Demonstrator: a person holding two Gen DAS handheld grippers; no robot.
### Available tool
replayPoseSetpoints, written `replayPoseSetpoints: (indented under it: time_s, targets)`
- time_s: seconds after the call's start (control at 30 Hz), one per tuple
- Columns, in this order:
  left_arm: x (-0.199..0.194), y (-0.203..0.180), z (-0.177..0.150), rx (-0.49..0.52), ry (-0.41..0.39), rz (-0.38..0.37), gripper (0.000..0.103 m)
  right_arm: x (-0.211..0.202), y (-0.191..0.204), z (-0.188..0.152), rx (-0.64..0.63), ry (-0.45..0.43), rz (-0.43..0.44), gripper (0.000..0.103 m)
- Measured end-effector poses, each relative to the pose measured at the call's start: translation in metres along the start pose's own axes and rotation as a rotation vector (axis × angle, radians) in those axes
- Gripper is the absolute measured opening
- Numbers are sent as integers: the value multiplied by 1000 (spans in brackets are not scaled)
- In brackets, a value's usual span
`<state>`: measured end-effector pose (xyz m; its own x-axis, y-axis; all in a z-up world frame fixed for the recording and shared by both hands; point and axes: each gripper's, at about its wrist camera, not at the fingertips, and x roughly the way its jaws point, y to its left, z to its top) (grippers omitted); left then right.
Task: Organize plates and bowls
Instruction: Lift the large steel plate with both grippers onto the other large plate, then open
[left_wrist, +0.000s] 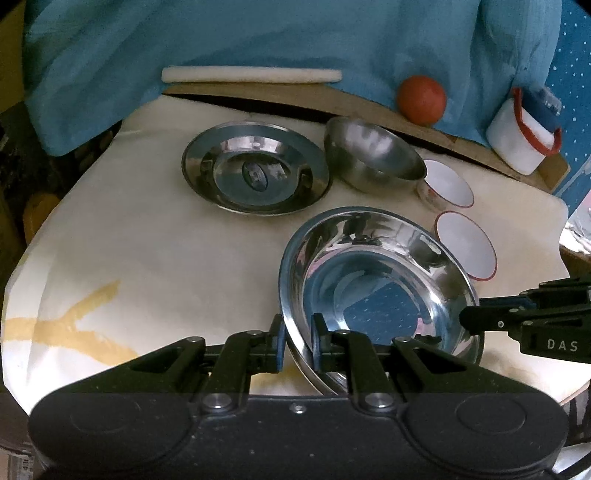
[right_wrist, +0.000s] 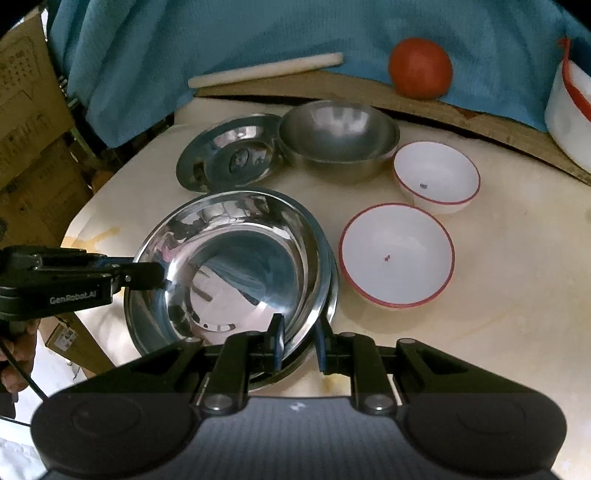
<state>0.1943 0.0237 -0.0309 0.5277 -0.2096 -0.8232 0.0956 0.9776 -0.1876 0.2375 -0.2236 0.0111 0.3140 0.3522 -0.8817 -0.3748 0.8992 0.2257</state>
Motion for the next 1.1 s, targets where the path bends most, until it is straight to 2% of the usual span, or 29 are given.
replayPoseSetpoints:
  time_s: [0.07,0.63,0.77,0.83,1.1]
  targets:
    - [1,0,0,-4,3,0,15,3,-1,1,11,31,-1,20]
    - [6,-9,2,44,22,41,17,6,3,4,-7,67,-14,21]
    - [11,-12,3,60,49,59,17,6,5,4,-8,73,-18,22]
    - [15,-11,2,56,71,63,17,6,5,3,-13,76,-19,23]
    - [15,-7,5,32,61,60,20,4,7,1,-30,71,-32,28]
